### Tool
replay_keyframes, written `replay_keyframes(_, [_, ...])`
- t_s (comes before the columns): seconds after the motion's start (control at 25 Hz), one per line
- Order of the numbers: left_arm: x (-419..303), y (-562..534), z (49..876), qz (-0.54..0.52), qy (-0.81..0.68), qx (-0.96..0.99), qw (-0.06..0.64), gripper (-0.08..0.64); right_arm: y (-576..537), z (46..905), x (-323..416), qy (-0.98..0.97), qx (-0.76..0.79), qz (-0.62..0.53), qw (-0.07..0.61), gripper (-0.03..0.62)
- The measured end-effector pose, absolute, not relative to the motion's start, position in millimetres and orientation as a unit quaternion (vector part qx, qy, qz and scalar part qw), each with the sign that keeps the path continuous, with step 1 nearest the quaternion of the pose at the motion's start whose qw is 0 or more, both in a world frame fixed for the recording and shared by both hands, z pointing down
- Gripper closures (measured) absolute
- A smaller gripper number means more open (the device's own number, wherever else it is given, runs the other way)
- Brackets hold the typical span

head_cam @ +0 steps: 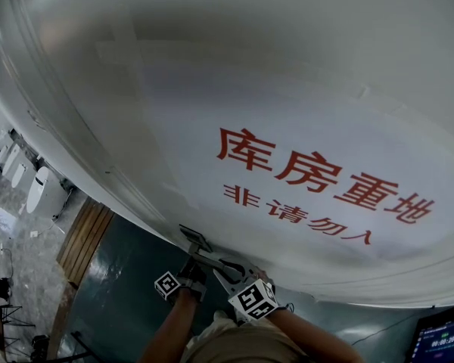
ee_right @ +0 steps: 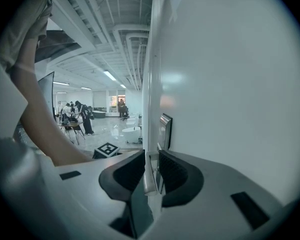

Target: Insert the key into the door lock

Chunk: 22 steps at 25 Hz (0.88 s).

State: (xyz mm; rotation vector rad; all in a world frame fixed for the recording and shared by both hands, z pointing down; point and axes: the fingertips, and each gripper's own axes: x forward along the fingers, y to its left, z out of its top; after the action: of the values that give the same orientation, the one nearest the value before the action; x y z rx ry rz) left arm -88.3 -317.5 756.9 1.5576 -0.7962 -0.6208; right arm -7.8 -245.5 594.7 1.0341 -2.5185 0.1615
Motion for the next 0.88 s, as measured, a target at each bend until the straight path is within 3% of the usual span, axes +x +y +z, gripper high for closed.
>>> replay_keyframes(0.88, [-84.6,-321.0,755.3,-0.275,-0.334,0.67,0.604,0.528,-246.6,596.2,-13.8,-0.904,0.368,0.056,0.21,0.5])
